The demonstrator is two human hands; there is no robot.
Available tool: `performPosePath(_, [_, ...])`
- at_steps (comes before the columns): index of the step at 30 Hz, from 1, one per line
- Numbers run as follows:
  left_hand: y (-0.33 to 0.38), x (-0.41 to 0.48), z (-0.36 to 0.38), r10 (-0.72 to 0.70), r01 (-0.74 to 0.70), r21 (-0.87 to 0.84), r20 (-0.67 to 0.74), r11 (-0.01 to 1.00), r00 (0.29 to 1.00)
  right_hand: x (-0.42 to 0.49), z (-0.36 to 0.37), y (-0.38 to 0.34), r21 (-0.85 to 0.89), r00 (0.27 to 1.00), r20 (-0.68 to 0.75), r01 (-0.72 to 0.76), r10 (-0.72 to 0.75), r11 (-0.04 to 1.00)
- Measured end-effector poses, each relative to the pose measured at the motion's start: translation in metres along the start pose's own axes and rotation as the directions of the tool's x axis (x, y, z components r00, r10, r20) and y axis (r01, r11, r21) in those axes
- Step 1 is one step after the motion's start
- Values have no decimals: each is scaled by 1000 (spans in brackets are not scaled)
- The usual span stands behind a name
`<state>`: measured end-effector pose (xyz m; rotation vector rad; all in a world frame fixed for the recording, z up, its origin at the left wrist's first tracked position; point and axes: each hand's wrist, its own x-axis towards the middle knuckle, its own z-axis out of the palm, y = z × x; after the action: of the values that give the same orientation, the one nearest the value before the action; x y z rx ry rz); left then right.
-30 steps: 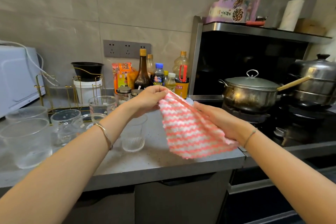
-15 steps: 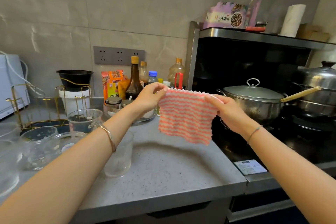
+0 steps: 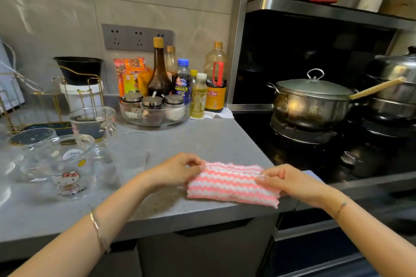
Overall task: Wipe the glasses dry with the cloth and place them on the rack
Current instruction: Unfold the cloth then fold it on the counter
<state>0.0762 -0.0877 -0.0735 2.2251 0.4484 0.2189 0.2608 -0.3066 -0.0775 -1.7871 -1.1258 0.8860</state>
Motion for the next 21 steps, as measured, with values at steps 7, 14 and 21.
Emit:
performPosePath(7, [4,38,8,-43,69,153,-164,986,985,29,-10,2,-48,951,-308,-6,-9,999])
performPosePath(14, [-4,67,14,-82,122,209,-194,970,978,56,-13,12,-238,918,-397,-106,3,965])
performPosePath(21, [-11,64,22,46,59,408,-243,911,969,60,-7,15,-431,853,-509,-139,-114,892])
